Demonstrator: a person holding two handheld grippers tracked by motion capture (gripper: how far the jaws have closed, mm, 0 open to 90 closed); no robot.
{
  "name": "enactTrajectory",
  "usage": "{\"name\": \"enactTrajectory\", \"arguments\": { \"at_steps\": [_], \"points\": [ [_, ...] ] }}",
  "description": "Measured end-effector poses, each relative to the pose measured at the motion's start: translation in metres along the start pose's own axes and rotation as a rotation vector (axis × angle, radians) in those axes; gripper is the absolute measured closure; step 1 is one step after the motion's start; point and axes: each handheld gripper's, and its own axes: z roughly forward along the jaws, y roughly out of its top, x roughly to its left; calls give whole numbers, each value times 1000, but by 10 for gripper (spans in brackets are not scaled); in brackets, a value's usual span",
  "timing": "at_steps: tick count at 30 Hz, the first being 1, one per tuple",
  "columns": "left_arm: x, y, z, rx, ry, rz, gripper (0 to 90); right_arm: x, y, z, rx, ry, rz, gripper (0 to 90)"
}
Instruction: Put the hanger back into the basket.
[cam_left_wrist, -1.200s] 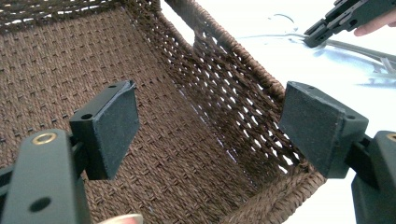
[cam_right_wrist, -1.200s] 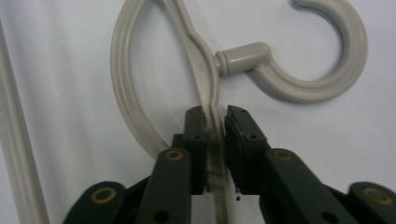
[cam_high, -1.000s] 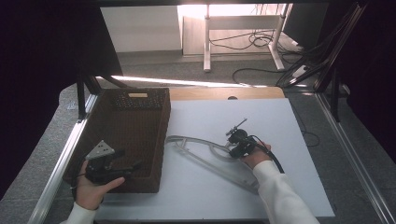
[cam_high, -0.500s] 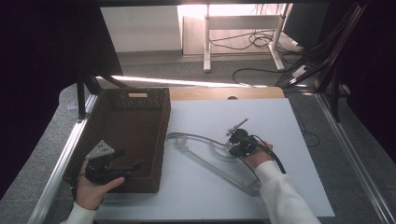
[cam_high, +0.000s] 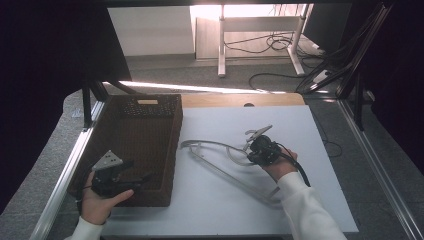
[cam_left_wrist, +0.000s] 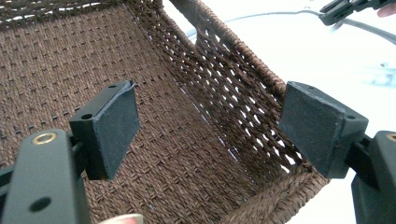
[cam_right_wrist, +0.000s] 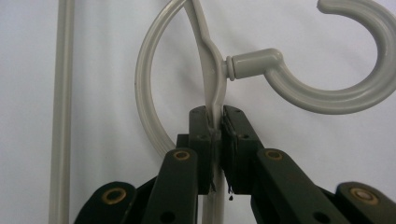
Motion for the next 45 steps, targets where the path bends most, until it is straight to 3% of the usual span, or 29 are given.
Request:
{"name": "enactTrajectory", "arguments": {
  "at_steps": [14, 32, 45],
  "points": [
    [1, -1, 0, 2, 0, -5, 198, -2, 4, -31, -125, 19, -26, 827],
    [1, -1, 1, 3, -1, -3, 198, -4, 8, -65, -213, 21, -25, 828],
    [1, 1, -2, -8, -3, -3, 199, -4, 12, -93, -295, 63, -36, 828]
  ]
}}
